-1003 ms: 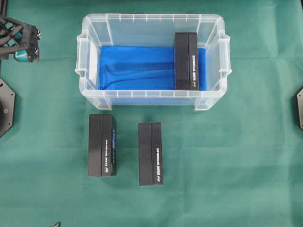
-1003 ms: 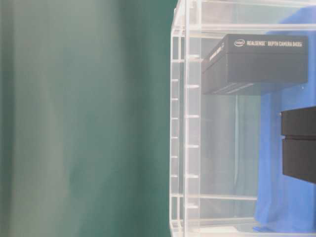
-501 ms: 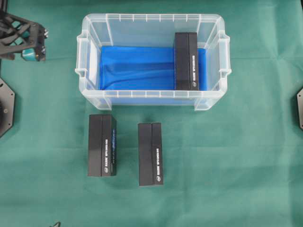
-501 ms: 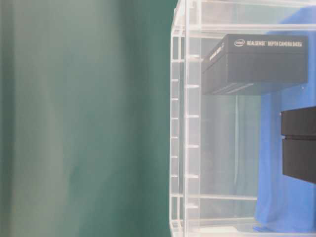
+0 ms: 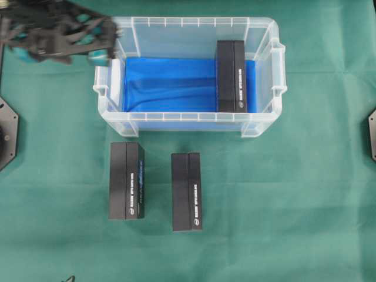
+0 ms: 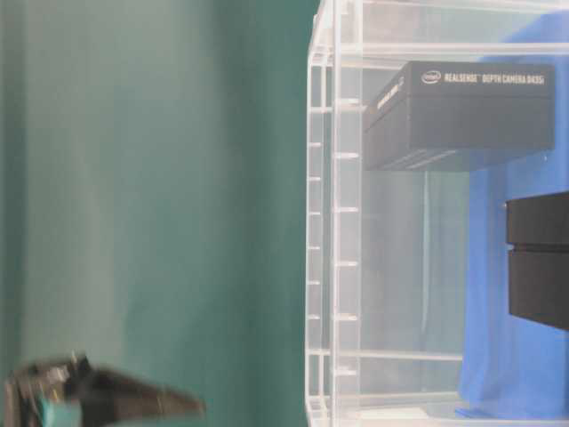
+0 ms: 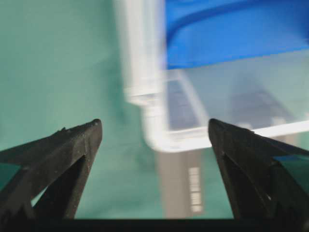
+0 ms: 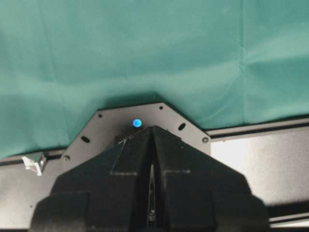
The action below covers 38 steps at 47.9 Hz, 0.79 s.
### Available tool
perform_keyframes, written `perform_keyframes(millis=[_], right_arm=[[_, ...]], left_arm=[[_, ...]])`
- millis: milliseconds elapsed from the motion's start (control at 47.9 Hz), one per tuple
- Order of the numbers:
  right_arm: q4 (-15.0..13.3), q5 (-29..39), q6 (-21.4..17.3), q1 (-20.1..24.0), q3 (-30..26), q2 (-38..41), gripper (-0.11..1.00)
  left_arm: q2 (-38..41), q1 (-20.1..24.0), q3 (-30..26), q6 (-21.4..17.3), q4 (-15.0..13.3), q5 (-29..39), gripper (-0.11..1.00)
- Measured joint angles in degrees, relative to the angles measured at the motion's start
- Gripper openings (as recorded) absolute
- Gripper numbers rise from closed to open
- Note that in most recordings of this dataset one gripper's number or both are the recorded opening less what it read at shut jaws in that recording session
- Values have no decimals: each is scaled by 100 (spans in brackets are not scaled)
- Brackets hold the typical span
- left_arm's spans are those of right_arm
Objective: Take the box out of the case with the left arm.
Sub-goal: 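Move the open left gripper over the right black box in the case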
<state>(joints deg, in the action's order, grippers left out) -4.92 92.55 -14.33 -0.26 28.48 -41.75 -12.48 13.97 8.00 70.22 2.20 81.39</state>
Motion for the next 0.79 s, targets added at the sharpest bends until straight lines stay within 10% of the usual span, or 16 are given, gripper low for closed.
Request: perform_keyframes(millis=[794], right_arm=[[-9,0,0,0,44,0,0]], left_arm=[[3067,-352,-3858,-18,0,255,98]])
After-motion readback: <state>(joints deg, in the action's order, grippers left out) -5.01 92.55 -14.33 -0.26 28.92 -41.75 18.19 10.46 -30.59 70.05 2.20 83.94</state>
